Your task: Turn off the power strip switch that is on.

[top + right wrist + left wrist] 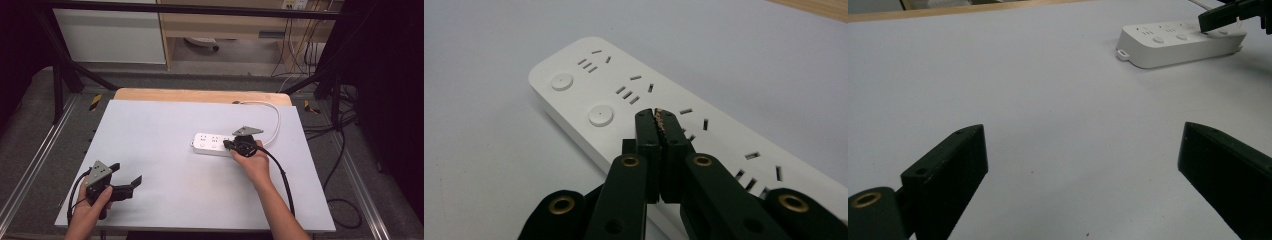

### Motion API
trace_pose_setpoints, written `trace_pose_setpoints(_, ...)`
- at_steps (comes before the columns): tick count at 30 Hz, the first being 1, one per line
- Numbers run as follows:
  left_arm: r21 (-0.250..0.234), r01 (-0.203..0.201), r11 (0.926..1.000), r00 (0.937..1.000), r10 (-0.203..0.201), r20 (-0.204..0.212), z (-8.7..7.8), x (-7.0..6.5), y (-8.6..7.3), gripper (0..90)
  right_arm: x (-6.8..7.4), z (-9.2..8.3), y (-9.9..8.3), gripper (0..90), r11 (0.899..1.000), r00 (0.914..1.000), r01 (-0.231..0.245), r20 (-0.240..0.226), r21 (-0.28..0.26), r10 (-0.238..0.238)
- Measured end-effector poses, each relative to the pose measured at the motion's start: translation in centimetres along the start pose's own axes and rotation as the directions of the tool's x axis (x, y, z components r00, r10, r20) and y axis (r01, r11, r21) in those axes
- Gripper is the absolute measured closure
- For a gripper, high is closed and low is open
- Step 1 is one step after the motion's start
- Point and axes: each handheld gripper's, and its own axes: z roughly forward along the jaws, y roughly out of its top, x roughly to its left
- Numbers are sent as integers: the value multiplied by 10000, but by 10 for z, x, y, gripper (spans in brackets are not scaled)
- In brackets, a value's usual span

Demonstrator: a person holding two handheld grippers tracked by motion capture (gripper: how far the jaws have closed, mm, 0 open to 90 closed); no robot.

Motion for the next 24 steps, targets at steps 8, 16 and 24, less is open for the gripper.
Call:
trace_pose_setpoints(8,21,-51,10000,10000,51,5,0,0,0,56,1,1,-4,900,9999,10000,-88,37,-138,88)
trace_pose_setpoints(16,72,-77,9999,10000,77,17,1,-1,0,56,-1,1,-8,899,9996,9998,-166,103,-243,169)
trace_pose_setpoints(24,90,-75,9999,10000,75,6,1,-1,0,56,2,3,-9,900,9995,9999,12,144,-325,-8)
